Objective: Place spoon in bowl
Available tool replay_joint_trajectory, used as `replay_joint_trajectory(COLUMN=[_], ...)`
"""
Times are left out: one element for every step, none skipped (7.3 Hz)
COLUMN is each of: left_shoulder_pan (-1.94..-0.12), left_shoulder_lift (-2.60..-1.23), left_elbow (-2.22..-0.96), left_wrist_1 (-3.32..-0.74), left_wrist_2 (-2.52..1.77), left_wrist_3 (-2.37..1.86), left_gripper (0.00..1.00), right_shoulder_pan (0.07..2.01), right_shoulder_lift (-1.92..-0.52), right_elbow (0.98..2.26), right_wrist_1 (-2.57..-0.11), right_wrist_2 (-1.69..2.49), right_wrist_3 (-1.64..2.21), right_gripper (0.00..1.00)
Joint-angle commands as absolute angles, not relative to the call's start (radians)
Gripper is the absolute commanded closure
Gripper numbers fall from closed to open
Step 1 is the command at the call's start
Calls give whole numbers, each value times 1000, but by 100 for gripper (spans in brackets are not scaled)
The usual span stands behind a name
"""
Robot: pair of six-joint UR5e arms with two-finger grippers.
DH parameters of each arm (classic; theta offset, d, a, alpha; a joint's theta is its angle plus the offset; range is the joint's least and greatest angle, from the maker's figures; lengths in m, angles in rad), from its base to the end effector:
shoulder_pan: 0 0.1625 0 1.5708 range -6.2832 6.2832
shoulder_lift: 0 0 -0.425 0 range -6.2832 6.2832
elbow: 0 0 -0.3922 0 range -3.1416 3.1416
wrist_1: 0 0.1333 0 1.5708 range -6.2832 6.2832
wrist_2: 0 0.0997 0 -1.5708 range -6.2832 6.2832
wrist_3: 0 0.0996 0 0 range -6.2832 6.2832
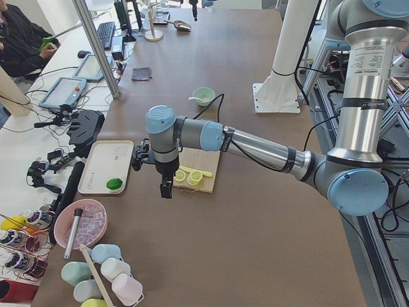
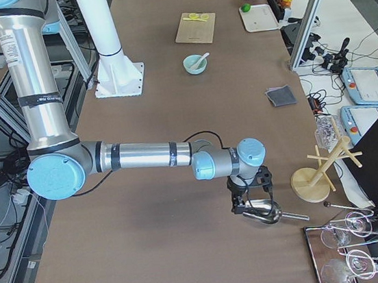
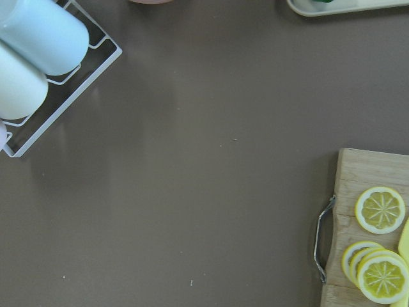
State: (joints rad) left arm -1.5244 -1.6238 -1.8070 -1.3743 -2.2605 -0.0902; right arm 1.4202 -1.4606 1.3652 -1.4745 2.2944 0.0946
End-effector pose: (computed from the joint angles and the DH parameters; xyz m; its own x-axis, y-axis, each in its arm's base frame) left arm -0.0464 -0.5075 0.5423 0.7689 0.0046 -0.6393 0.0232 0.9991 0.0351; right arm -0.0140 -0.5410 0.6968 0.7517 -0.0191 0.6592 0.0794 0.9949 -0.0617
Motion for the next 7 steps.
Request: replay_joint_trajectory(left_shoulder_pan=[-1546,-1545,-1545,-1545,-1543,-1543,-1543], left_shoulder_lift=[-1620,-1623,-1621,-1621,-1621,-1621,-1621], left_elbow=[-1795,-1796,-1796,-1789,-1789,-1790,-1787], left_wrist_1=[-1370,-1371,-1370,-1370,-1370,-1371,-1371], left_wrist_2=[-2292,-2289,-2289,-2289,-2289,-2290,-2290], left_wrist_3=[-84,-86,-86,-87,-87,-87,-87], left_gripper=[2,2,2,2,2,2,2], right_shoulder_pan=[1486,1489,1488,1488,1488,1488,1486], right_shoulder_lift=[-1502,-1509,-1503,-1517,-1538,-1542,-1539], right_elbow=[1402,1443,1480,1497,1496,1497,1497], right_wrist_1=[-1480,-1515,-1560,-1566,-1548,-1546,-1546], right_wrist_2=[2309,2296,2284,2278,2283,2286,2290], right_wrist_3=[89,90,112,113,100,100,113], right_gripper=[0,0,0,0,0,0,0])
